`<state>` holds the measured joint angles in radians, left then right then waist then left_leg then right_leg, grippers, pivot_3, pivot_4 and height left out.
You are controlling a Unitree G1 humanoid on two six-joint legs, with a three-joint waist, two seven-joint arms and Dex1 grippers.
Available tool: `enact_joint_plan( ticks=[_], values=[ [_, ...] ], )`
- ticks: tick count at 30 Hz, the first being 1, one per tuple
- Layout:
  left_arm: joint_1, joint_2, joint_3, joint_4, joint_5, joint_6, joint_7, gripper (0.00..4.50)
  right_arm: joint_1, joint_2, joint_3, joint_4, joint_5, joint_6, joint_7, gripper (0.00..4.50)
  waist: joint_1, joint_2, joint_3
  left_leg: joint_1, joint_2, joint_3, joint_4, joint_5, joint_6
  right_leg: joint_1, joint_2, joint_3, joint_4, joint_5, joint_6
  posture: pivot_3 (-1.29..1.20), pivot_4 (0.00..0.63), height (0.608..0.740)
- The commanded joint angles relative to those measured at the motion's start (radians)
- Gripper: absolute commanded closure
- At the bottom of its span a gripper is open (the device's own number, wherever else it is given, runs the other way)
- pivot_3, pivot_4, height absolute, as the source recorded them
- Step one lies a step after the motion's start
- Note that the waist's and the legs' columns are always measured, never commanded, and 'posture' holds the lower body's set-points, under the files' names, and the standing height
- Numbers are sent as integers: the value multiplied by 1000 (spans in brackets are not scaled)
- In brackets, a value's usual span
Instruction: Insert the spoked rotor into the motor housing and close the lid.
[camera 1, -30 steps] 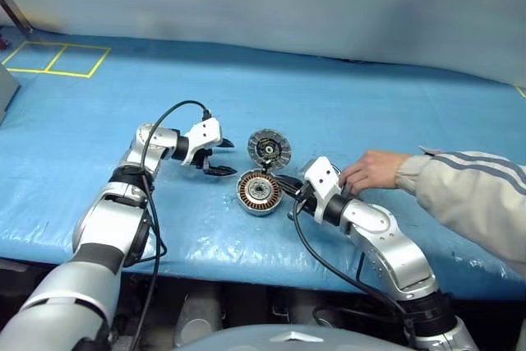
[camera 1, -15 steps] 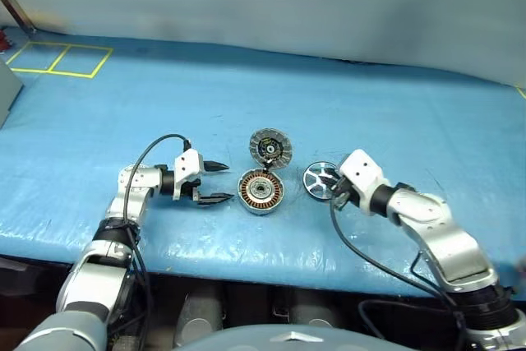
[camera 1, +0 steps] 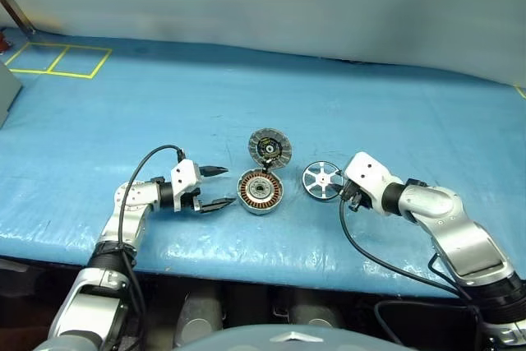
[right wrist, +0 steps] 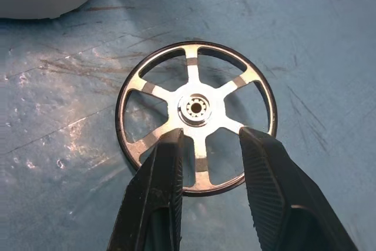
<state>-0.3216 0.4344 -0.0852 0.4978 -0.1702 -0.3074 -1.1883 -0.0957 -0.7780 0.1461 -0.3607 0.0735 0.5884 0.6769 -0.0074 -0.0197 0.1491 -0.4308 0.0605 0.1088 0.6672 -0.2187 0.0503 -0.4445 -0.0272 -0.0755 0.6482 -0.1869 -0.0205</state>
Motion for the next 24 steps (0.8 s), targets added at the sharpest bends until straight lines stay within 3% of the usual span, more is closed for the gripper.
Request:
enact_joint_plan(
  ticks=[1, 7, 10, 13, 17, 24],
  values=[
    [2, 8, 14, -48, -23, 0, 13, 651, -12, -6, 8, 7, -27, 4, 2, 2941, 0, 0, 0, 0, 0, 0, 0, 0, 0, 0, 0, 0, 0, 0, 0, 0, 150, 740],
    [8, 5, 8, -46, -20, -7, 28, 651, -10, 2, 25, 43, -46, 0, 6, 2941, 3, 0, 0, 0, 0, 0, 0, 0, 0, 0, 0, 0, 0, 0, 0, 0, 150, 740],
    [12, 1, 3, -45, -18, -14, 35, 651, -8, 0, 34, 63, -58, -4, 5, 3492, 4, 0, 0, 0, 0, 0, 0, 0, 0, 0, 0, 0, 0, 0, 0, 0, 150, 740],
    [14, -3, 2, -42, -19, -25, 39, 651, 1, 15, 15, 54, -44, -3, -2, 4482, 5, 0, 0, 0, 0, 0, 0, 0, 0, 0, 0, 0, 0, 0, 0, 0, 150, 740],
    [20, -12, -2, -32, -16, -48, 45, 651, 18, 44, -37, 37, -7, 0, -8, 4482, 6, 0, 0, 0, 0, 0, 0, 0, 0, 0, 0, 0, 0, 0, 0, 0, 150, 740],
    [44, -35, -1, -31, -21, -81, 60, 651, 44, 164, -175, -62, 213, -6, 43, 4482, 8, 0, 0, 0, 0, 0, 0, 0, 0, 0, 1, 0, 0, 0, 1, 0, 150, 740]
  ],
)
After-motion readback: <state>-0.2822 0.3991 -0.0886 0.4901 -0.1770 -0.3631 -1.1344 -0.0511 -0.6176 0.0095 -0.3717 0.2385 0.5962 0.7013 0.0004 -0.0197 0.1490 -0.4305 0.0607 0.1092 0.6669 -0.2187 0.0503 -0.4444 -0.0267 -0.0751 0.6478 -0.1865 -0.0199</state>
